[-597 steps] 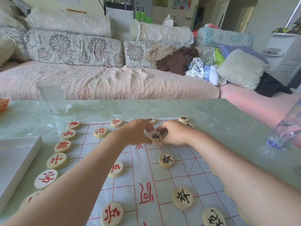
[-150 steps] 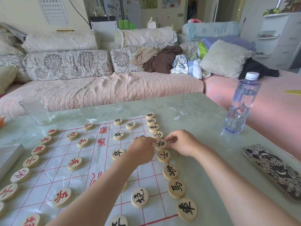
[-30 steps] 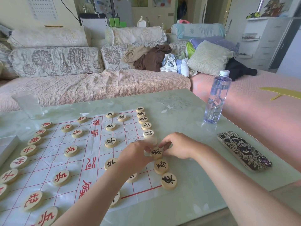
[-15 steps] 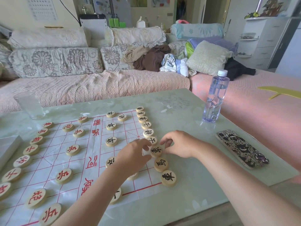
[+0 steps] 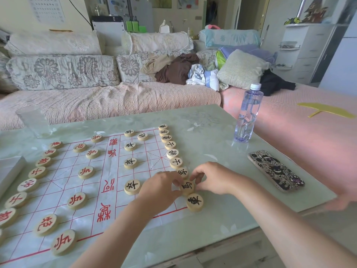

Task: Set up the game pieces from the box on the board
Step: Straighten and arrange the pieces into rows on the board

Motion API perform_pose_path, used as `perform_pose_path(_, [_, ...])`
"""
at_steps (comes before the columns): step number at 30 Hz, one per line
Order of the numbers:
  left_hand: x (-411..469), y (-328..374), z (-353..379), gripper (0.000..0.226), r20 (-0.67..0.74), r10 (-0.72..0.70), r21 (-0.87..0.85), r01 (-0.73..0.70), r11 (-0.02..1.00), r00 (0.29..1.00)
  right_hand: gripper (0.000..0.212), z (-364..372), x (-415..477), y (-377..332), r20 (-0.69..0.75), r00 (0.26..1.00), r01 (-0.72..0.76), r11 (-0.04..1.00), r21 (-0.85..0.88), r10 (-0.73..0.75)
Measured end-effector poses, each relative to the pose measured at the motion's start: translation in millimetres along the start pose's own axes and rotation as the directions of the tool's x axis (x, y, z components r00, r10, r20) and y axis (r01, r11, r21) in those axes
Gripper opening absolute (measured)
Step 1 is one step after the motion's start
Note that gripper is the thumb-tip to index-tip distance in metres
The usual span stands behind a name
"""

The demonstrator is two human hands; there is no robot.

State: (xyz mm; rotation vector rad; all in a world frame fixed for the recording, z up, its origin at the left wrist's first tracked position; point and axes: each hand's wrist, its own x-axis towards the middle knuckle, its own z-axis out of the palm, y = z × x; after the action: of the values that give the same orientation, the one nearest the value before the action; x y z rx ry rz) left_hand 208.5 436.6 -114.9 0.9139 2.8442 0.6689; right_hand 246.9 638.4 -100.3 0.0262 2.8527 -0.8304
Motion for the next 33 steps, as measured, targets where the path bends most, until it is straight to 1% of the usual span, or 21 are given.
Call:
perform_pose_path(3, [-2.0,1.7,0.1,0.028,-0.014,0.022,0.031,-0.022,0.999,1.000,0.028,-1.5,-1.7,-0.8,-0.001,1.000,-0.009,1.000,-0.005,0.009])
perform_pose_path(6, [-6.7,0.3,-1.5,0.033,-0.062,0.067,0.066,-0.063,0.996,0.996,0.027,-7.3,-8.3,-0.7,-0.024,0.999,-0.027,1.000,0.014,0.027])
perform_pose_path(10, [-18.8,0.7,-1.2,0.028,-0.155,0.146,0.070,-0.136,0.988,0.977,0.024,-11.7,-24.2,-1.3,-0.045,0.997,-0.057,0.998,0.042,0.059])
perform_pose_path(12, [-25.8,4.3,2.0,0.025,-0.154,0.180,0.076,-0.170,0.982,0.972,0.037,-8.6,-34.2,-4.8,-0.008,0.996,-0.092,0.995,0.037,0.093])
perform_pose_path(14, [-31.8,8.4,6.8,0.027,-0.119,0.198,0.075,-0.190,0.979,0.973,0.053,-3.4,-42.0,-8.4,0.010,0.991,-0.137,0.990,-0.023,0.137])
perform_pose_path(16, [-35.9,11.2,10.9,0.030,-0.095,0.196,0.086,-0.188,0.978,0.976,0.060,1.8,-45.9,-10.0,-0.003,0.987,-0.159,0.983,-0.091,0.160])
perform_pose_path(18, [-39.0,12.9,14.3,0.031,-0.083,0.183,0.089,-0.175,0.980,0.980,0.056,6.2,-47.3,-10.6,-0.019,0.989,-0.146,0.983,-0.110,0.145])
perform_pose_path(24, [-43.6,16.1,19.4,0.031,-0.109,0.136,0.102,-0.125,0.987,0.985,0.044,8.1,-50.3,-12.2,0.016,0.996,-0.085,0.996,-0.026,0.085])
perform_pose_path(28, [-43.1,17.9,20.1,0.031,-0.115,0.128,0.102,-0.116,0.988,0.985,0.049,5.8,-50.0,-8.2,-0.007,0.996,-0.090,0.995,-0.034,0.089])
perform_pose_path(33, [-42.4,20.4,21.7,0.032,-0.111,0.111,0.110,-0.099,0.989,0.988,0.040,7.2,-49.3,-7.5,0.028,0.996,-0.089,0.996,-0.026,0.090])
